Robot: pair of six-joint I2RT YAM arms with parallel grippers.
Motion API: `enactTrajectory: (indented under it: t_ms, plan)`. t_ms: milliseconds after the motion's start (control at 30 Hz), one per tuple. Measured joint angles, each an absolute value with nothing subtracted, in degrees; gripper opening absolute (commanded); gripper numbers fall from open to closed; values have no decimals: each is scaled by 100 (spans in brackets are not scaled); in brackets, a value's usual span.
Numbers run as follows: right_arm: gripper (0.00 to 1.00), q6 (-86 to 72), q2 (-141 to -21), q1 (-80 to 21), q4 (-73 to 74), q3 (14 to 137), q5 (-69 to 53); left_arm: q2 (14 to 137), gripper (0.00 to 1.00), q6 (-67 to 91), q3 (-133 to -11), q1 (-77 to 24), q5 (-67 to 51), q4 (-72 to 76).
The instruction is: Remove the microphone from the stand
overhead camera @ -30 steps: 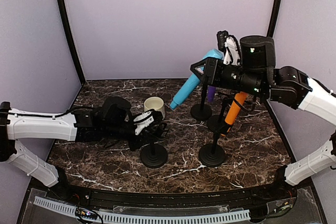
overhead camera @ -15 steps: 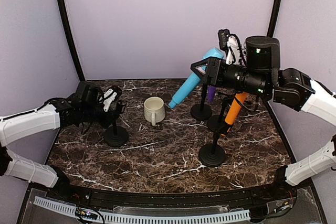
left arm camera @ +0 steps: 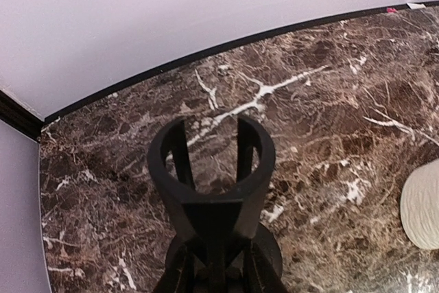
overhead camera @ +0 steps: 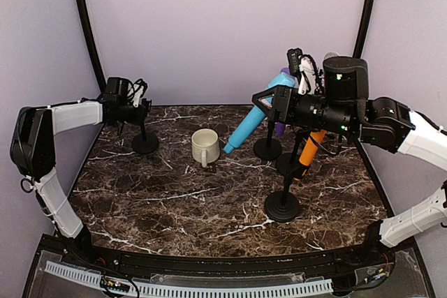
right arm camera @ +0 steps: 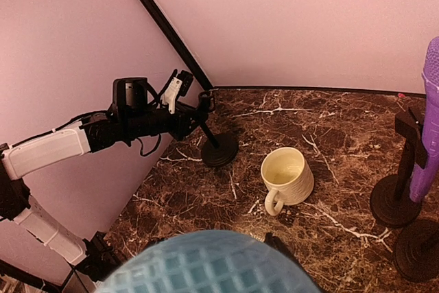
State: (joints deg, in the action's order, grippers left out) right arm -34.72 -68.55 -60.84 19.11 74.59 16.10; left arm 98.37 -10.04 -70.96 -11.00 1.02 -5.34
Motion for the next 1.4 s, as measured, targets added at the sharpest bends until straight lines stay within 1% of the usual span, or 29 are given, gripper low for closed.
enactTrajectory:
  t_ms: [133,200,267,300,333,367,400,433,467,500,533,600,767,967,1033,1167,1300,1400]
  plan:
    - [9,-3500,-6855,-6084,1925,7459,1610,10302,0,-921,-7465,-888,-51,-209]
    - [9,-3505,-6858,-6084,1933,7459,1610,10442,3,-871,-7568,-827,-139,-95]
    - [9,-3507,-6869,-6084,1933,7461,1610,10554,17,-825,-7644,-803,-172,10]
    - [9,-3509,-6875,-6084,1933,7461,1610,10589,34,-794,-7666,-801,-172,54]
    - [9,-3514,-6884,-6084,1933,7461,1608,10610,41,-760,-7671,-799,-167,113]
    - [9,-3522,-6895,-6084,1933,7461,1608,10619,54,-760,-7671,-799,-167,134]
    - [9,-3524,-6904,-6084,1933,7461,1608,10619,59,-746,-7647,-799,-130,178]
    - [9,-3524,-6912,-6084,1933,7461,1605,10606,67,-718,-7614,-799,-110,231]
    - [9,-3524,-6923,-6084,1933,7459,1601,10582,73,-703,-7568,-799,-106,287]
    - [9,-3524,-6928,-6084,1933,7461,1601,10556,75,-716,-7535,-799,-97,316]
    - [9,-3524,-6934,-6084,1933,7461,1599,10503,83,-694,-7485,-799,-95,329]
    - [9,-3522,-6945,-6084,1931,7459,1581,10361,88,-711,-7402,-799,-104,318]
    - [9,-3522,-6954,-6084,1927,7456,1514,9507,90,-703,-6963,-799,-119,287]
    - [9,-3465,-6954,-6084,1870,7323,1433,7658,90,-379,-6066,-904,-591,287]
    - [9,-3422,-6956,-6077,1837,7251,1345,7113,90,-244,-5970,-1286,-666,248]
    - [9,-3304,-6960,-6038,1706,7170,1076,6464,89,242,-5953,-2670,-917,252]
    - [10,-3186,-6949,-5922,1424,7063,572,6344,89,685,-5909,-3931,-1308,336]
    - [10,-3083,-6921,-5878,1308,7017,123,6563,90,829,-5940,-4626,-1940,362]
